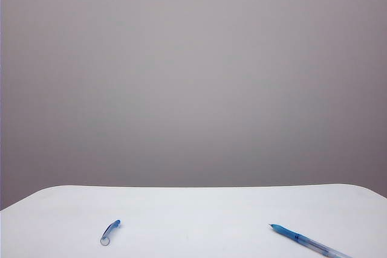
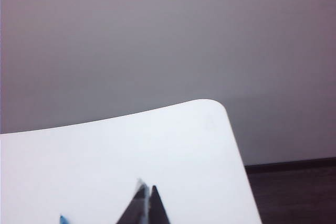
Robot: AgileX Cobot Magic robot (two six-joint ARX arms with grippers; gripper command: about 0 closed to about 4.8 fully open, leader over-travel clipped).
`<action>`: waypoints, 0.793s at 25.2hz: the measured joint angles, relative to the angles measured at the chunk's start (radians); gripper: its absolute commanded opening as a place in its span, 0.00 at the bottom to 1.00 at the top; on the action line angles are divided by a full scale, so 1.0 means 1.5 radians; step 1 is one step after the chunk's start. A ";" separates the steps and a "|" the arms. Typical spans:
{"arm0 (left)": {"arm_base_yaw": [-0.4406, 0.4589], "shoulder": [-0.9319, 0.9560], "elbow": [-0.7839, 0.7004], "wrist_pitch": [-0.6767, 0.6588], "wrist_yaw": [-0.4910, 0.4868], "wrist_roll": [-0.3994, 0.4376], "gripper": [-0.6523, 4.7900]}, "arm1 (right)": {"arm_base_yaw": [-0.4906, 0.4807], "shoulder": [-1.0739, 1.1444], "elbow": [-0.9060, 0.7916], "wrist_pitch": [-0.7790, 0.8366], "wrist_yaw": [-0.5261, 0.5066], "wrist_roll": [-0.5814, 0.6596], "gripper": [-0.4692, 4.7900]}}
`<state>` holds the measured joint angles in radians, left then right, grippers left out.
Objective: Pick up the pen and remove the cap.
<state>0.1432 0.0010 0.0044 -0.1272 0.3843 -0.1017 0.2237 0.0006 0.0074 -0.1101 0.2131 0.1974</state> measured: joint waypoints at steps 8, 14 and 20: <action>-0.003 0.000 0.000 -0.003 0.031 -0.023 0.11 | 0.000 0.000 0.000 -0.021 0.025 -0.007 0.08; -0.091 0.000 0.001 -0.008 0.022 -0.017 0.11 | 0.000 0.000 0.000 -0.025 0.025 -0.010 0.08; -0.180 0.000 0.002 -0.023 -0.150 0.030 0.11 | 0.000 0.000 0.000 -0.024 0.025 -0.010 0.08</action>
<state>-0.1272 0.0010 0.0074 -0.1623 0.1596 -0.0570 0.2237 0.0006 0.0074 -0.1467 0.2504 0.1829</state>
